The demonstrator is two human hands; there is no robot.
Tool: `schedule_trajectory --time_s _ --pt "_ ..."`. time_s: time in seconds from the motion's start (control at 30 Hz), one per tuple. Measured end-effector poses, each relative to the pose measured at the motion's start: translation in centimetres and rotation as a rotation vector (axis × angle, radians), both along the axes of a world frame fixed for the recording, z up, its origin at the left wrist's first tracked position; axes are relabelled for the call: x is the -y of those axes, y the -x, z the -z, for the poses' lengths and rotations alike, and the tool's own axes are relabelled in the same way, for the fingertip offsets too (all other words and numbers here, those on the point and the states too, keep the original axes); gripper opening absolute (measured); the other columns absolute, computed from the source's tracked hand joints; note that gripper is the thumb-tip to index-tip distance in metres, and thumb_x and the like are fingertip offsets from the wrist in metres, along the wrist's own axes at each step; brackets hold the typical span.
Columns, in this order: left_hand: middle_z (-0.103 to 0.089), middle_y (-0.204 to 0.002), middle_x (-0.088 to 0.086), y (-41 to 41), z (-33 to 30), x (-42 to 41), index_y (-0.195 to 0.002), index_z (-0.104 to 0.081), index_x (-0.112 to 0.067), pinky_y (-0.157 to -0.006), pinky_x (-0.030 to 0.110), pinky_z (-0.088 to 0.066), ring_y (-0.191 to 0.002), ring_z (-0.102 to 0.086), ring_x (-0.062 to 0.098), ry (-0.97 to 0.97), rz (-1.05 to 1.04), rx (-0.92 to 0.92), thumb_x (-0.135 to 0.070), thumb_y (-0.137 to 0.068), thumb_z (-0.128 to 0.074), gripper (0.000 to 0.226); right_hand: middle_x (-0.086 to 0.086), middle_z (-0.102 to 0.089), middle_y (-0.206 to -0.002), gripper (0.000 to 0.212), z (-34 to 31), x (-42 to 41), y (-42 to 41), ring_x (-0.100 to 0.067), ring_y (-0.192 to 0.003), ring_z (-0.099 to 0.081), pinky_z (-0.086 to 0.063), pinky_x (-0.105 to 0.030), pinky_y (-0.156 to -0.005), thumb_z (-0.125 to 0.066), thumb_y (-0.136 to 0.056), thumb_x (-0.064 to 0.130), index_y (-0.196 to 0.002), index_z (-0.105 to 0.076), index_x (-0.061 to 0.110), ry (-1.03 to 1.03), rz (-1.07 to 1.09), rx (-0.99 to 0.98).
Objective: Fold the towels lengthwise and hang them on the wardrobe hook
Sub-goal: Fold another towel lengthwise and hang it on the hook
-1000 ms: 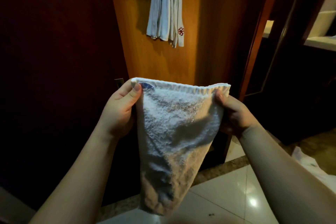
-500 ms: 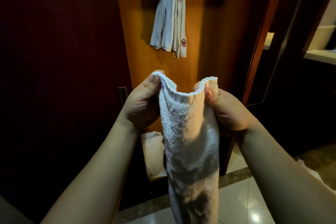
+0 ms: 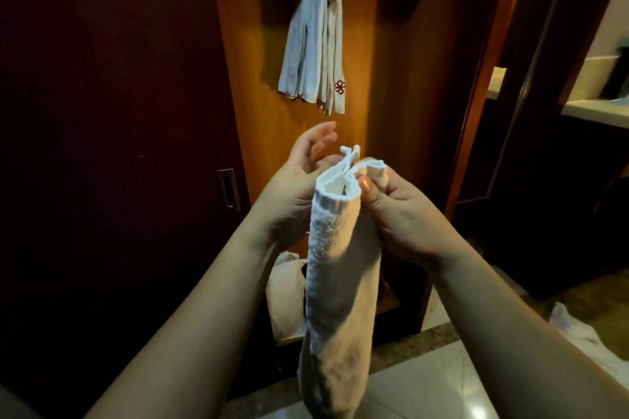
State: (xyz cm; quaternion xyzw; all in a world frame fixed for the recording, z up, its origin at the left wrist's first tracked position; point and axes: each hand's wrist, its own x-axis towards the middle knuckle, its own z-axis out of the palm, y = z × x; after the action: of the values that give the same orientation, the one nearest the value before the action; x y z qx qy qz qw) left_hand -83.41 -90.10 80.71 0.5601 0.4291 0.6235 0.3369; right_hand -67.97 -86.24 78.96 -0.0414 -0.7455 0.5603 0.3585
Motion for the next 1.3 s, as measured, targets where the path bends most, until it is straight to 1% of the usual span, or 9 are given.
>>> schedule_trajectory --time_s 0.07,0.2,0.37,0.47,0.7,0.87,1.03,1.2,1.3 --pt "-0.050 -0.126 -0.004 0.7 0.3 -0.3 -0.121 -0.046 -0.025 -0.073 0.008 -0.050 -0.091 -0.062 -0.009 0.061 -0.072 -0.014 -0.003 -0.066 -0.078 0.067 0.012 -0.071 -0.111 0.032 0.1 -0.3 0.2 -0.008 -0.112 -0.063 -0.047 -0.028 -0.102 -0.064 -0.084 0.059 -0.106 -0.071 0.037 -0.029 0.072 0.058" --pt "-0.071 -0.104 -0.004 0.2 0.3 1.5 -0.104 -0.065 -0.024 -0.074 0.019 -0.054 -0.097 -0.069 0.011 0.081 -0.213 -0.014 -0.027 -0.086 -0.065 0.018 0.010 -0.071 -0.116 0.034 0.4 -0.9 1.0 -0.010 -0.115 -0.063 -0.046 -0.037 -0.105 -0.064 -0.082 0.059 -0.107 -0.070 0.037 -0.026 0.212 0.046" --pt "-0.073 -0.113 0.007 0.3 1.5 3.0 -0.117 -0.065 -0.015 -0.088 0.037 -0.055 -0.108 -0.069 0.023 0.025 -0.151 0.104 -0.079 -0.073 -0.052 0.079 -0.001 -0.068 -0.118 0.013 0.4 -1.4 1.5 -0.015 -0.110 -0.065 -0.050 -0.049 -0.103 -0.066 -0.083 0.056 -0.092 -0.073 0.050 0.011 0.369 -0.043" --pt "-0.072 -0.116 -0.002 -0.5 1.7 3.2 -0.125 -0.063 -0.019 -0.086 0.030 -0.056 -0.110 -0.068 0.017 0.036 -0.171 -0.048 -0.063 -0.074 -0.068 0.067 -0.007 -0.066 -0.118 0.013 0.6 -1.4 1.6 -0.020 -0.111 -0.065 -0.051 -0.050 -0.100 -0.061 -0.091 0.043 -0.094 -0.072 0.050 -0.010 0.388 -0.083" --pt "-0.077 -0.096 -0.002 -1.6 1.4 2.9 -0.105 -0.071 -0.016 -0.070 0.018 -0.055 -0.092 -0.073 0.011 0.002 -0.257 0.109 -0.022 -0.093 -0.063 0.015 -0.002 -0.069 -0.107 0.036 1.0 -1.1 1.7 -0.015 -0.101 -0.067 -0.055 -0.038 -0.091 -0.043 -0.096 0.052 -0.110 -0.064 0.027 -0.065 0.467 -0.097" --pt "-0.077 -0.094 0.006 -2.2 1.2 2.6 -0.101 -0.071 -0.013 -0.075 0.034 -0.060 -0.088 -0.074 0.022 -0.008 -0.293 0.146 -0.027 -0.090 -0.067 0.019 0.006 -0.065 -0.089 0.023 0.9 -0.6 1.6 -0.003 -0.080 -0.061 -0.051 -0.025 -0.070 -0.044 -0.098 0.041 -0.098 -0.062 0.027 -0.129 0.553 -0.184" --pt "-0.076 -0.097 0.005 -2.4 1.2 2.5 -0.102 -0.070 -0.020 -0.084 0.042 -0.059 -0.093 -0.073 0.023 0.011 -0.236 0.086 -0.032 -0.096 -0.060 0.017 0.028 -0.065 -0.091 0.015 0.9 -0.6 1.6 0.007 -0.085 -0.061 -0.045 -0.009 -0.071 -0.046 -0.102 0.033 -0.099 -0.061 0.035 -0.159 0.655 -0.267" --pt "-0.076 -0.095 0.010 -2.1 1.2 2.5 -0.102 -0.070 -0.013 -0.083 0.046 -0.059 -0.089 -0.074 0.028 -0.014 -0.248 0.089 -0.029 -0.101 -0.053 0.024 0.042 -0.060 -0.095 0.021 1.0 -0.7 1.1 0.010 -0.088 -0.061 -0.049 -0.010 -0.069 -0.046 -0.102 0.033 -0.118 -0.051 0.046 -0.205 0.662 -0.215" --pt "-0.075 -0.096 0.015 -1.7 1.2 2.4 -0.101 -0.070 -0.009 -0.085 0.050 -0.057 -0.091 -0.073 0.033 -0.062 -0.240 0.127 -0.028 -0.100 -0.053 0.026 0.030 -0.068 -0.095 0.032 0.4 -1.4 0.6 0.004 -0.088 -0.068 -0.052 -0.014 -0.070 -0.055 -0.096 0.040 -0.127 -0.047 0.043 -0.155 0.589 -0.145"
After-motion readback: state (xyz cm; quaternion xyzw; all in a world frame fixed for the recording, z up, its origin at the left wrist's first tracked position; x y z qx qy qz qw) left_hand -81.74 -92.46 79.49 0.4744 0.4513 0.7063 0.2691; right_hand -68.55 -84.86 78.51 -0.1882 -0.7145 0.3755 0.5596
